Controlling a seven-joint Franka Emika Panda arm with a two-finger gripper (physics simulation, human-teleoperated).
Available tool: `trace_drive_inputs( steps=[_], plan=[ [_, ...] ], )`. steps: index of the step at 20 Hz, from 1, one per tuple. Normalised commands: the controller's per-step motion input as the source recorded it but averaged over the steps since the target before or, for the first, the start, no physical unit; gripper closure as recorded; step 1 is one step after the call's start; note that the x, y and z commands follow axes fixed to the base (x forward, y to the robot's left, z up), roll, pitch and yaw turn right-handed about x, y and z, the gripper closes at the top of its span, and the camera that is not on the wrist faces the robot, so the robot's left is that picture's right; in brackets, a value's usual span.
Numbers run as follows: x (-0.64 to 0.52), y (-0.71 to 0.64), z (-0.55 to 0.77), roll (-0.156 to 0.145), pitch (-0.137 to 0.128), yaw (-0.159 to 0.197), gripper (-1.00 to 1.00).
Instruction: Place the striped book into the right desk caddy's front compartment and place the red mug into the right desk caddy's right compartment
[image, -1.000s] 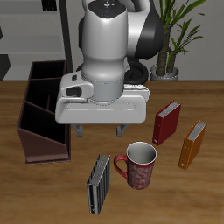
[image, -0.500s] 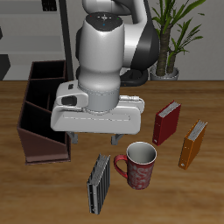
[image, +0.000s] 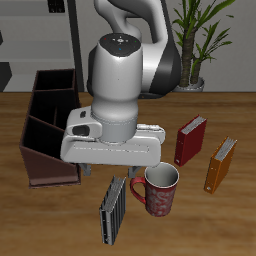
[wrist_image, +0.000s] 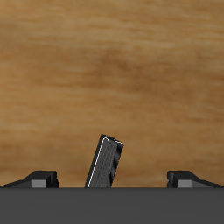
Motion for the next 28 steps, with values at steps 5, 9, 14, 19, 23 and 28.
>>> trace_drive_inputs(
  steps=[5, 9, 14, 19, 23, 28],
  plan=[
    [0.04, -0.04, -0.2, -0.003, 0.021, -0.006, -1.0],
    [0.02, 0.0, -0.18, -0.004, 0.017, -0.018, -1.0],
    [0.06, 0.06, -0.32, 0.004, 0.042, -0.001, -1.0],
    [0.02, 0.08, -0.22, 0.008, 0.018, -0.01, -1.0],
    [0.04, -0.03, -0.29, -0.002, 0.031, -0.032, -1.0],
    [0.0, -0.02, -0.26, 0.013, 0.033, -0.014, -1.0]
  ],
)
